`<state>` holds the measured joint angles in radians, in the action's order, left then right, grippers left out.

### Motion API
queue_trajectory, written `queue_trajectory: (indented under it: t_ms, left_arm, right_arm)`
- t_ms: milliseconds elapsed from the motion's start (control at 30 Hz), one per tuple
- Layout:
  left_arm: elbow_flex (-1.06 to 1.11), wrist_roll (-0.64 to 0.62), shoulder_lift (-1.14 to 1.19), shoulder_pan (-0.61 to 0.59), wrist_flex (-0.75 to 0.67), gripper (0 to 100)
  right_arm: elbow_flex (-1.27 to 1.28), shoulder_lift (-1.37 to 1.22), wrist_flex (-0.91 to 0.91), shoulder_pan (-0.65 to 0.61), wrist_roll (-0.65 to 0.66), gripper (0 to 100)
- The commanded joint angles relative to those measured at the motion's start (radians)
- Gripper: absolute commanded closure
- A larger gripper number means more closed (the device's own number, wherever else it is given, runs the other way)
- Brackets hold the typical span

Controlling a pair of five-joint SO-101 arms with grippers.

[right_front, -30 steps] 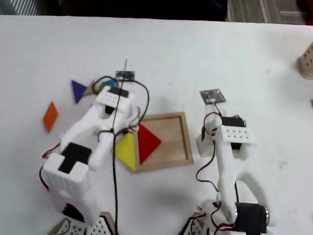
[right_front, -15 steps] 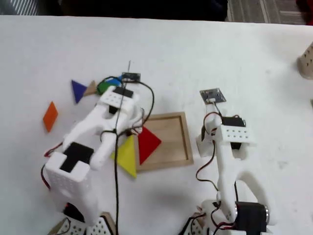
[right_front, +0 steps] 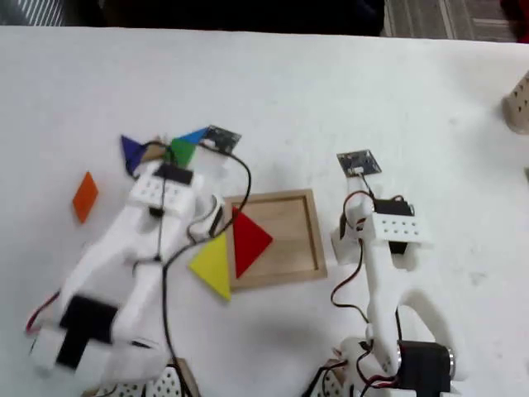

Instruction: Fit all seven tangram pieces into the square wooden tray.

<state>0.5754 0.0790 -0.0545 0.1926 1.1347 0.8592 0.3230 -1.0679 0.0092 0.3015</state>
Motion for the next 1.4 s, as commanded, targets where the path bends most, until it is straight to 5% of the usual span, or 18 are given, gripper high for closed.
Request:
queue_trajectory:
  t_ms: [0,167,533,800,1000,1367]
  left_arm:
    - [0.126,0.009,-0.197,0.018,-0.064,88]
    - [0.189,-0.009,-0.174,0.033,-0.064,75]
    - [0.295,-0.023,-0.168,0.174,-0.121,74]
    - [0.307,-0.11,-0.168,0.09,-0.106,67]
    - [0.315,0.069,-0.174,0.07,-0.094,67]
    - [0.304,0.08,-0.174,-0.071,-0.132,66]
  right_arm:
    - [-0.003,0.001,0.01,0.004,0.011,97.8]
    - [-0.002,0.001,0.01,0.004,0.011,97.8]
    - [0.025,0.001,0.051,0.004,0.012,97.8]
    - [0.025,0.001,0.051,0.004,0.044,97.8]
    - [0.026,0.001,0.051,0.002,0.052,97.8]
    - [0.032,0.001,0.05,-0.027,0.057,97.8]
